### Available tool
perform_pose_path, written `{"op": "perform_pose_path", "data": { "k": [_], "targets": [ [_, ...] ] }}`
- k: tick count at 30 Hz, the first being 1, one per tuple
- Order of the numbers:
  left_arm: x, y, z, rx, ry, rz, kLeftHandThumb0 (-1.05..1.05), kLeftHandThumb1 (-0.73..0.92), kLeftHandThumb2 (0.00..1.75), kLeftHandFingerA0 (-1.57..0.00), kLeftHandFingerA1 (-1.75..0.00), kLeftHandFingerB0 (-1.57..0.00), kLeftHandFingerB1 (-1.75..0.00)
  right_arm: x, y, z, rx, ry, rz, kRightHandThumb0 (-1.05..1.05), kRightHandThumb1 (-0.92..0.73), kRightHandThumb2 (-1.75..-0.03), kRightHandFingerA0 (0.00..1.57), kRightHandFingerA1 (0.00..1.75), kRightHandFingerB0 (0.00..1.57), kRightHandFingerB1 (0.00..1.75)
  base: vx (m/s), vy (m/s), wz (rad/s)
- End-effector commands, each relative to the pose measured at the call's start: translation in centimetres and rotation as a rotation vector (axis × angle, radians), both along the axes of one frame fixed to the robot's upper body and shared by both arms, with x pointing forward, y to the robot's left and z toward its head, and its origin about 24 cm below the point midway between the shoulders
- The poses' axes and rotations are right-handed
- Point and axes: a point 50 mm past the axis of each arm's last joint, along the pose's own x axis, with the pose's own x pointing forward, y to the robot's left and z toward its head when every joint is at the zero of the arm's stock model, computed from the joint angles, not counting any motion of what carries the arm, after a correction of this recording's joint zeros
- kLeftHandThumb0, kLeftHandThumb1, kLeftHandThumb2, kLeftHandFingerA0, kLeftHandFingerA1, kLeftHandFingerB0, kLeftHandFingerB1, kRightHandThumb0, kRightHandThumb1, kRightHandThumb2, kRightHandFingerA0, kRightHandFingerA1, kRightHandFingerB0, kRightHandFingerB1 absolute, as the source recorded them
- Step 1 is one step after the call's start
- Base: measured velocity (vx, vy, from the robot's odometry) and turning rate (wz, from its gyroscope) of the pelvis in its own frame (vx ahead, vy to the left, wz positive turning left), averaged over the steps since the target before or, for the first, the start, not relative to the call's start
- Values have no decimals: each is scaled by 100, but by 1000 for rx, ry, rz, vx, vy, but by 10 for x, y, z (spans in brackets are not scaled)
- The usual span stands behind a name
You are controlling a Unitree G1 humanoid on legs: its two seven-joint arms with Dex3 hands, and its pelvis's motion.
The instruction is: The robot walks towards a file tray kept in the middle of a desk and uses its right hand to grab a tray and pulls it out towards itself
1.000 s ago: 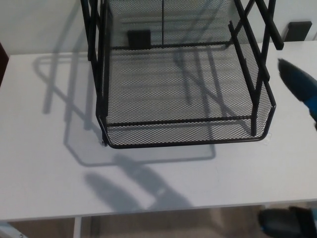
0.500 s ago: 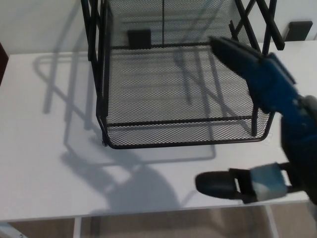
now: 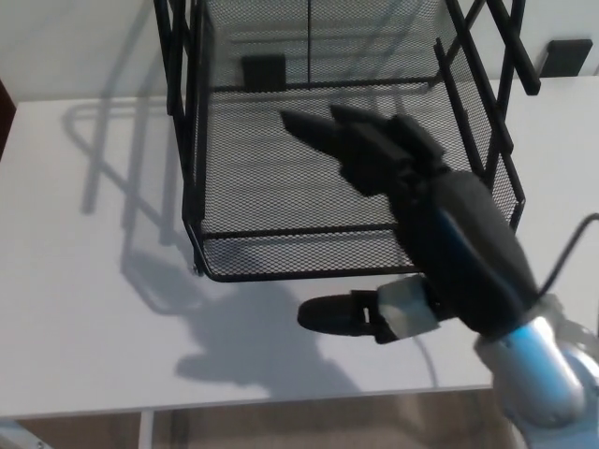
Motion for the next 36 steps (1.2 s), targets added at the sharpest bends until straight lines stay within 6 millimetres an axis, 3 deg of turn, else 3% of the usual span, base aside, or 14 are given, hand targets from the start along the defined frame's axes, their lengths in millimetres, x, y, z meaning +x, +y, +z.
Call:
{"op": "perform_pose_path", "data": {
  "k": [1, 12, 13, 17, 18, 24, 25, 26, 28, 29, 31, 32, 33, 36],
  "targets": [
    [-5, 8, 9, -9, 13, -38, -49, 39, 60, -67, -77, -49, -66, 42, 17, -62, -733, -100, -592, -79, -42, -53, 1, 48, 11, 38, 0, 0, 0],
    [-4, 8, 11, -4, 14, -57, -47, 40, 58, -68, -76, -50, -64, 41, 14, -68, -740, -96, -600, -71, -39, -53, 0, 45, 14, 35, 0, 0, 0],
    [-4, 9, 11, -3, 13, -60, -48, 40, 58, -67, -75, -50, -63, 41, 14, -68, -746, -96, -605, -73, -30, -66, 4, 37, 11, 39, 0, 0, 0],
    [-3, 9, 12, 18, 7, -79, -51, 40, 57, -70, -76, -50, -64, 42, 13, -69, -740, -96, -618, -71, -36, -55, 0, 43, 15, 36, 0, 0, 0],
    [-4, 9, 12, 18, 8, -81, -51, 40, 57, -71, -76, -50, -64, 42, 13, -70, -733, -95, -619, -71, -27, -65, 1, 32, 13, 40, 0, 0, 0],
    [-3, 9, 14, 26, 7, -98, -50, 39, 57, -72, -76, -50, -64, 43, 14, -71, -741, -123, -650, -66, -29, -68, 0, 25, 6, 40, 0, 0, 0],
    [-3, 8, 14, 26, 8, -101, -49, 39, 58, -72, -77, -50, -65, 42, 14, -70, -739, -136, -654, -70, -39, -58, 0, 28, 6, 37, 0, 0, 0],
    [-3, 8, 14, 19, 8, -100, -49, 39, 58, -74, -78, -50, -65, 42, 14, -70, -722, -144, -656, -57, -35, -79, 0, 29, 4, 40, 0, 0, 0],
    [-3, 8, 14, 21, 13, -104, -50, 39, 57, -73, -77, -50, -65, 41, 15, -67, -706, -185, -659, -58, -35, -79, 0, 31, 5, 43, 0, 0, 0],
    [-3, 8, 14, 20, 14, -105, -49, 39, 57, -73, -76, -50, -65, 41, 15, -67, -699, -191, -659, -67, -39, -54, 0, 27, 4, 39, 0, 0, 0],
    [-2, 8, 15, 27, 13, -111, -50, 39, 56, -73, -75, -50, -64, 41, 16, -65, -688, -214, -660, -68, -38, -53, 0, 24, 3, 39, 0, 0, 0],
    [-2, 8, 14, 31, 10, -125, -51, 39, 56, -74, -75, -50, -63, 41, 17, -63, -690, -239, -667, -74, -29, -66, 0, 11, 0, 28, 0, 0, 0],
    [-2, 8, 15, 28, 12, -121, -50, 39, 56, -75, -75, -50, -63, 40, 17, -63, -686, -248, -670, -63, -39, -81, 0, 26, 0, 26, 0, 0, 0],
    [-2, 8, 14, 45, 16, -136, -52, 39, 56, -76, -75, -49, -63, 39, 18, -64, -688, -249, -673, -60, -36, -81, 0, 29, 0, 30, 0, 0, 0]
  ]
}}
